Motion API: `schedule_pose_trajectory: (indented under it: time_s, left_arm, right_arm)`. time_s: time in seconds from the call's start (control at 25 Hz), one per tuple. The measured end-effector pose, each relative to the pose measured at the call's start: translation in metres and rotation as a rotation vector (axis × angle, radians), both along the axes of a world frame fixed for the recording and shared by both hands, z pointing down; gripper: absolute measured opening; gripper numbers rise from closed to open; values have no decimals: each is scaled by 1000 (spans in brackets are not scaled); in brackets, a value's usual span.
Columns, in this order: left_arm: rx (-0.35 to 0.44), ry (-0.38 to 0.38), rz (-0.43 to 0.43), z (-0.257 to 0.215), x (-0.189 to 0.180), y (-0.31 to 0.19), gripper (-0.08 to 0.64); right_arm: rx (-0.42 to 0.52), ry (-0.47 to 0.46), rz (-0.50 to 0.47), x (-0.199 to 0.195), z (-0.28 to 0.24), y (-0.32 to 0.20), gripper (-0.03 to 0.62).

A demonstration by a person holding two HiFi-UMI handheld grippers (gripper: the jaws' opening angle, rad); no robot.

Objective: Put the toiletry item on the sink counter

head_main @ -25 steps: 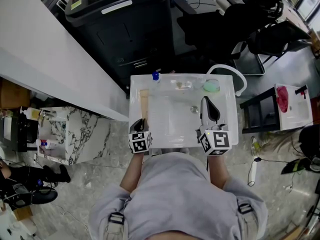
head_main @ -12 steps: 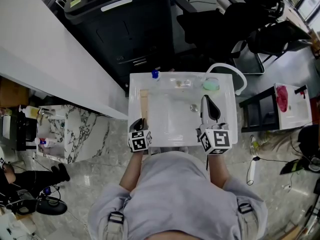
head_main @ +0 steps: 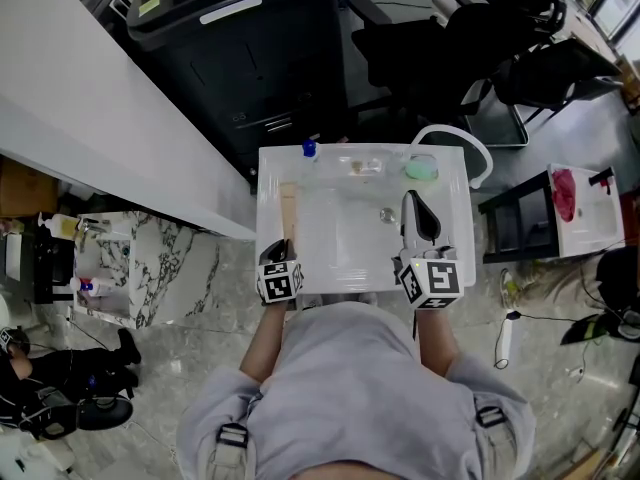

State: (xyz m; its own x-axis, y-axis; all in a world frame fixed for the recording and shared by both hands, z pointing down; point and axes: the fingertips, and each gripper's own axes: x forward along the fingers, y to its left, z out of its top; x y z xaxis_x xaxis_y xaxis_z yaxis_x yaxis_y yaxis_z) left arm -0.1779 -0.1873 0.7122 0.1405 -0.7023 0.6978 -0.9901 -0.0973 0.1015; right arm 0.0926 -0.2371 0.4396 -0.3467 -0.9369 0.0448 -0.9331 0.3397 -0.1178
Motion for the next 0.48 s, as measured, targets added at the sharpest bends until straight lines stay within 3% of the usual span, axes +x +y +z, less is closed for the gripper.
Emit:
schedule_pose_trajectory:
  time_s: [0.48]
  left_arm:
    - [-36,6,-1,11,-1,6,34]
  right_arm:
    - [2,2,0,-1,-1,2,5]
